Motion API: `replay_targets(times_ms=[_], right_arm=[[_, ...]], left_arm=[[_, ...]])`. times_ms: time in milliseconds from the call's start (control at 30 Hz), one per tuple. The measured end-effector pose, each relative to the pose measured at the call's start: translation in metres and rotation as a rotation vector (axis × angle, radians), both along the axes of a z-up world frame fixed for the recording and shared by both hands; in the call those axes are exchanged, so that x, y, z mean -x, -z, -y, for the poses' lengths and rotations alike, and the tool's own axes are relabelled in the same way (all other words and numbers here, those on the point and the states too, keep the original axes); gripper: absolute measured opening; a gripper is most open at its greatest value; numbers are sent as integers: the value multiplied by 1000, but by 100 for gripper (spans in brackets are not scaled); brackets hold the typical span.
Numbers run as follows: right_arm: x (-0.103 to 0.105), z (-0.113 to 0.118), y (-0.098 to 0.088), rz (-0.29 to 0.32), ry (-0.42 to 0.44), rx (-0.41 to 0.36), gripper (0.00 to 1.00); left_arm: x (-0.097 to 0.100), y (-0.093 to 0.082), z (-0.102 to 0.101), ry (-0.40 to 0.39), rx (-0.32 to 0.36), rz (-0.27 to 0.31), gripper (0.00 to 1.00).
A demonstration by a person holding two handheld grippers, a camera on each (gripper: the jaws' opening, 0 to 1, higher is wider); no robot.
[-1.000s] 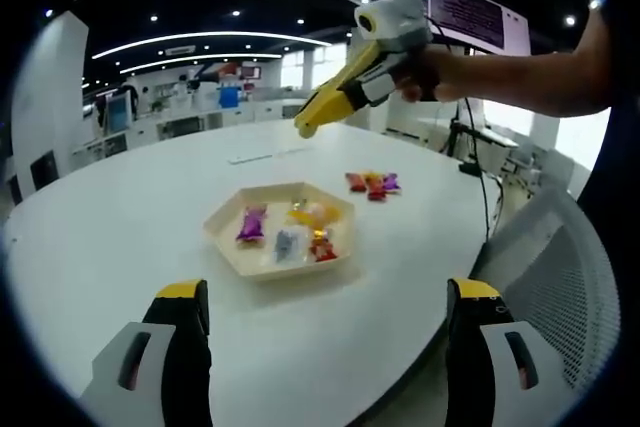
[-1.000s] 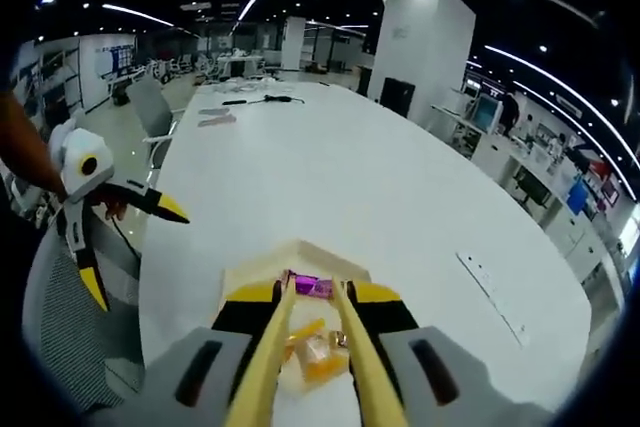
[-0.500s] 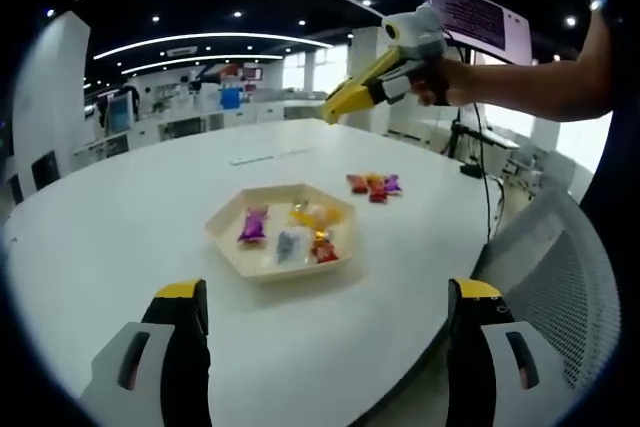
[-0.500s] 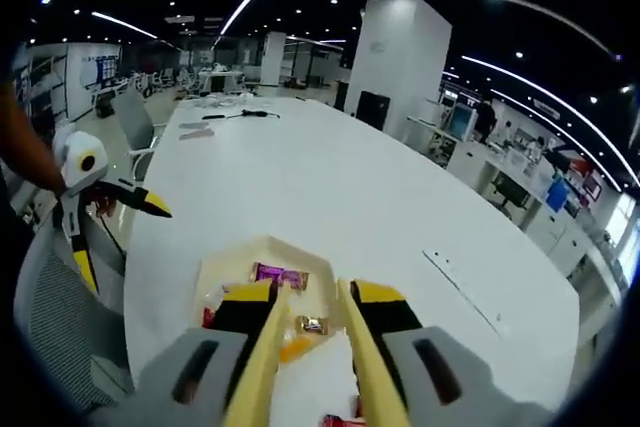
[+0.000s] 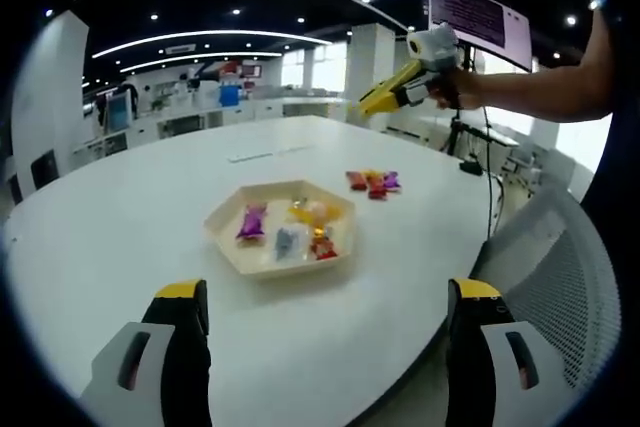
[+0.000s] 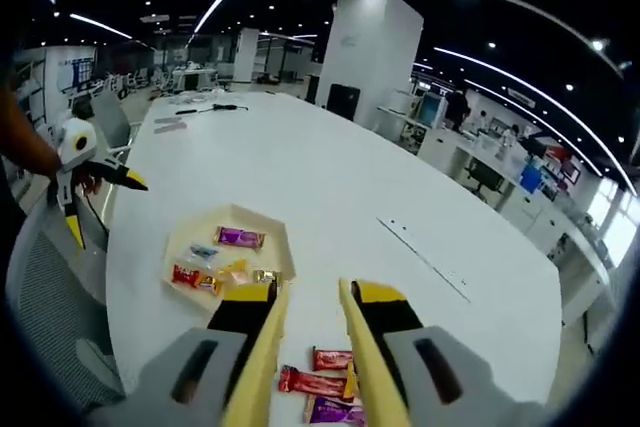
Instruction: Place the target food into the container with the food tongs after gripping and lifting it, then release it inside without dropping or visibly crushing the food.
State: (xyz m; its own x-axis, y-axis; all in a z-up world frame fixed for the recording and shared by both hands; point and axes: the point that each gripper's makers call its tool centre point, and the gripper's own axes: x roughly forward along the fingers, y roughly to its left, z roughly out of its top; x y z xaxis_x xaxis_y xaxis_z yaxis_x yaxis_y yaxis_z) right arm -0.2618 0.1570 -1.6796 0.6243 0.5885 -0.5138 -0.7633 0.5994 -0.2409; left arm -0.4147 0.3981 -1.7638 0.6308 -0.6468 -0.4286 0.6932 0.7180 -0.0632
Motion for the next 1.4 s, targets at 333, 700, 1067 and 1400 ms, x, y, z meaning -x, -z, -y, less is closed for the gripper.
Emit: replay_targets(times_ms=[333, 700, 1067, 1400], right_arm=[[-7, 55, 7, 2, 104, -3, 29], [-6, 75, 19, -13, 141, -4, 29], [-11, 77, 53, -31, 141, 22, 29], [-23, 122, 98, -94, 192, 91, 28]], left_arm=[[1, 3, 0, 4, -12, -11, 95], [1, 5, 0, 4, -21, -18, 95], [1, 9, -1, 5, -34, -29, 96], [-1, 9, -1, 3, -50, -5, 98]])
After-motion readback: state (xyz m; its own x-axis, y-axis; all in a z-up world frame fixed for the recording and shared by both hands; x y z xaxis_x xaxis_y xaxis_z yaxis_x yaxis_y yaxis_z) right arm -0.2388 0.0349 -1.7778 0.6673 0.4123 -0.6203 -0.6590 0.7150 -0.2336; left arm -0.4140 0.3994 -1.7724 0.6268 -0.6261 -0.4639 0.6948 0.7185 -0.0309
